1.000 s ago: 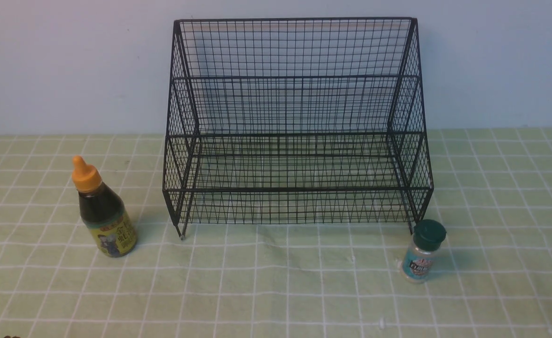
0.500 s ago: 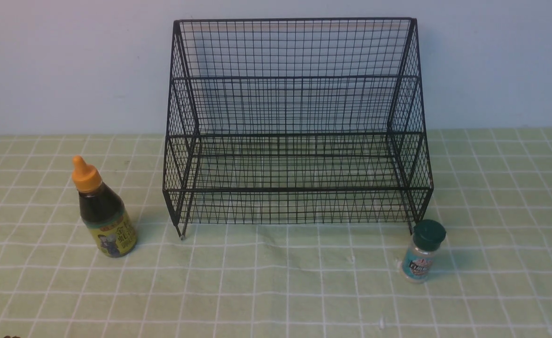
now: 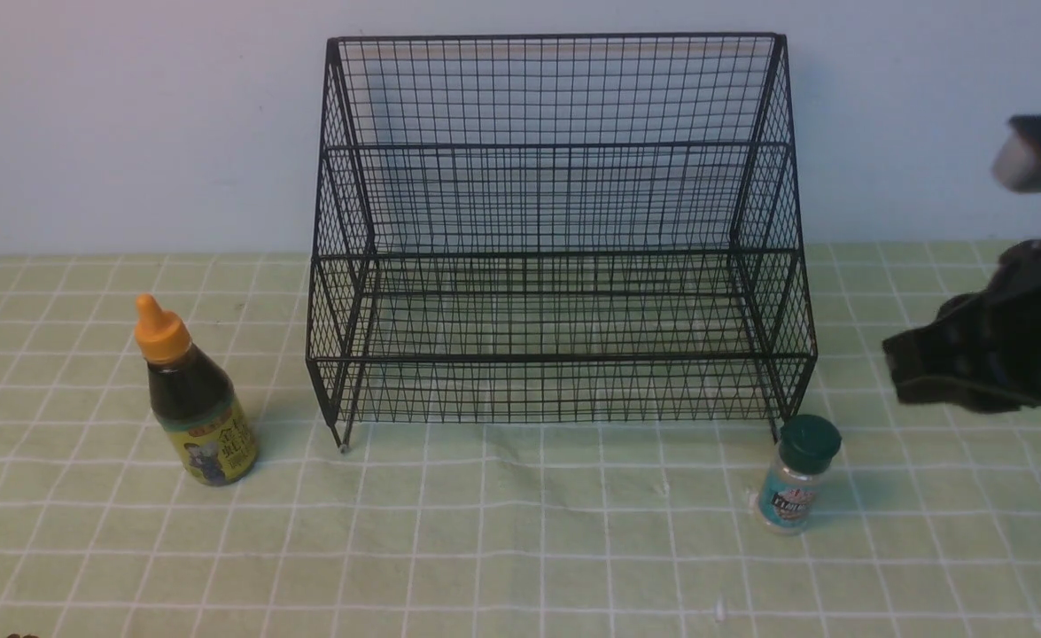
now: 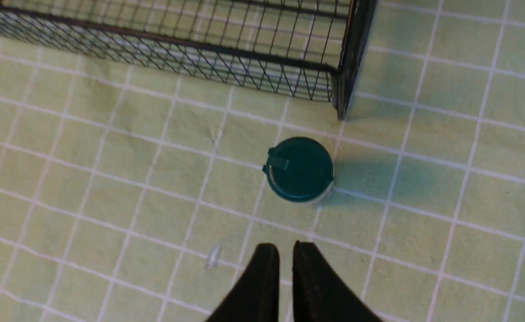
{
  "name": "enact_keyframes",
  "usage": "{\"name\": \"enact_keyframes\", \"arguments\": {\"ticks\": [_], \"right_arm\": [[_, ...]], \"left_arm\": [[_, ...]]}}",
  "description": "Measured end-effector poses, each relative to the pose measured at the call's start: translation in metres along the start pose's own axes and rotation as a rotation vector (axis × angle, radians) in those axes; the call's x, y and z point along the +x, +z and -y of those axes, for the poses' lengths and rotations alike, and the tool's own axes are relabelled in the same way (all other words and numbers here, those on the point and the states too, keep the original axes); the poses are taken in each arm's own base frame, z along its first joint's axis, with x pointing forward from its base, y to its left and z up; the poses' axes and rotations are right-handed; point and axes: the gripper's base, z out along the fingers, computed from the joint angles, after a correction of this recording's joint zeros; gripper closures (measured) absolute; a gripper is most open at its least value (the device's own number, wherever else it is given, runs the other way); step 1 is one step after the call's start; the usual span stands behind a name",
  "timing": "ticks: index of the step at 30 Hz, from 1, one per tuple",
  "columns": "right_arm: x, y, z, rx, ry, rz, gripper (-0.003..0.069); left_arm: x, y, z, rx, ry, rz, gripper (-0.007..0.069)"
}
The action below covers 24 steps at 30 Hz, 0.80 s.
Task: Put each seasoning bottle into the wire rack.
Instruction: Use the right arm to grab the condiment bottle closest to it
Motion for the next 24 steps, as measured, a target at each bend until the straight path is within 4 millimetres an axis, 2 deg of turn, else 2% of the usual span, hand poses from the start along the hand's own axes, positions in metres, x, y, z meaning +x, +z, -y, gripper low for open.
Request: {"name": "enact_keyframes", "arguments": {"ticks": [3, 4, 6, 9, 11, 12, 13, 14, 15, 17, 20, 22, 23, 24], "right_arm": [[-0.001, 0.013, -0.005, 0.033, -0.035, -0.024, 0.0532], [-0.003, 0.024, -0.008, 0.048, -0.052, -0.039, 0.0461], [-0.004, 0.034, -0.011, 0.056, -0.065, -0.052, 0.038], [-0.006, 0.056, -0.011, 0.072, -0.081, -0.086, 0.0211], [-0.007, 0.071, -0.01, 0.086, -0.092, -0.106, 0.0143], [-0.007, 0.071, -0.009, 0.087, -0.093, -0.106, 0.0137], [-0.009, 0.084, -0.008, 0.098, -0.103, -0.115, 0.0097], [-0.009, 0.085, -0.008, 0.098, -0.104, -0.114, 0.0091], [-0.01, 0.097, -0.007, 0.104, -0.103, -0.115, 0.0078], [-0.011, 0.108, -0.007, 0.106, -0.085, -0.111, 0.0081], [-0.01, 0.12, -0.007, 0.1, -0.059, -0.128, 0.0173], [-0.009, 0.122, -0.007, 0.097, -0.062, -0.14, 0.0311], [-0.009, 0.122, -0.007, 0.097, -0.07, -0.147, 0.0337], [-0.008, 0.121, -0.007, 0.099, -0.084, -0.156, 0.0328]], "left_arm": [[0.0, 0.0, 0.0, 0.0, 0.0, 0.0, 0.0631], [0.0, 0.0, 0.0, 0.0, 0.0, 0.0, 0.0631], [0.0, 0.0, 0.0, 0.0, 0.0, 0.0, 0.0631], [0.0, 0.0, 0.0, 0.0, 0.0, 0.0, 0.0631], [0.0, 0.0, 0.0, 0.0, 0.0, 0.0, 0.0631], [0.0, 0.0, 0.0, 0.0, 0.0, 0.0, 0.0631], [0.0, 0.0, 0.0, 0.0, 0.0, 0.0, 0.0631], [0.0, 0.0, 0.0, 0.0, 0.0, 0.0, 0.0631], [0.0, 0.0, 0.0, 0.0, 0.0, 0.0, 0.0631], [0.0, 0.0, 0.0, 0.0, 0.0, 0.0, 0.0631], [0.0, 0.0, 0.0, 0.0, 0.0, 0.0, 0.0631], [0.0, 0.0, 0.0, 0.0, 0.0, 0.0, 0.0631], [0.0, 0.0, 0.0, 0.0, 0.0, 0.0, 0.0631], [0.0, 0.0, 0.0, 0.0, 0.0, 0.0, 0.0631]]}}
